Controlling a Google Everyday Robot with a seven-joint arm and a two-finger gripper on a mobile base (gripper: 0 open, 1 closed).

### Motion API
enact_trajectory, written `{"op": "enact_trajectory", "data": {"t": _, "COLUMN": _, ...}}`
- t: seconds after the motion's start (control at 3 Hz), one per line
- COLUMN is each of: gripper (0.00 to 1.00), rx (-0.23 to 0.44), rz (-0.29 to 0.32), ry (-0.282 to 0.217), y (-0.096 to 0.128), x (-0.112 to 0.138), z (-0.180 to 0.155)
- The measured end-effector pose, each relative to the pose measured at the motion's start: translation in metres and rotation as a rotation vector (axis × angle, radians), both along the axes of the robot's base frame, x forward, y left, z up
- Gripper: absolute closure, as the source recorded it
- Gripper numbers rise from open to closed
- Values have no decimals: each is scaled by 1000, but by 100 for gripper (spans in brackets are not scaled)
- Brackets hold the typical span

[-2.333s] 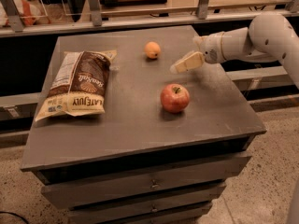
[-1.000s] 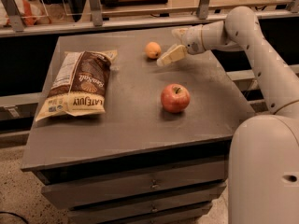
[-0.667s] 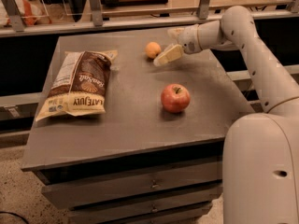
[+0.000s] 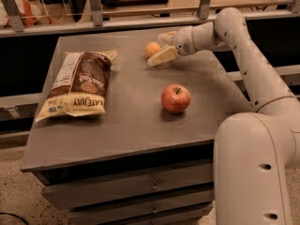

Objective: Move orange near brown chip bag

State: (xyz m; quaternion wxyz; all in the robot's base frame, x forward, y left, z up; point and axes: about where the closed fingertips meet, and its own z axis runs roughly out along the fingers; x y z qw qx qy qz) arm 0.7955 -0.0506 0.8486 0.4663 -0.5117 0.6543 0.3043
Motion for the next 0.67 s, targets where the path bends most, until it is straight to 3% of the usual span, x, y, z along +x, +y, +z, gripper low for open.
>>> {"op": "enact_trajectory", "data": {"t": 0.67, "gripper": 65, "rx": -6, "rz": 29, "ry": 10, "y": 6, "x": -3, "z": 3}}
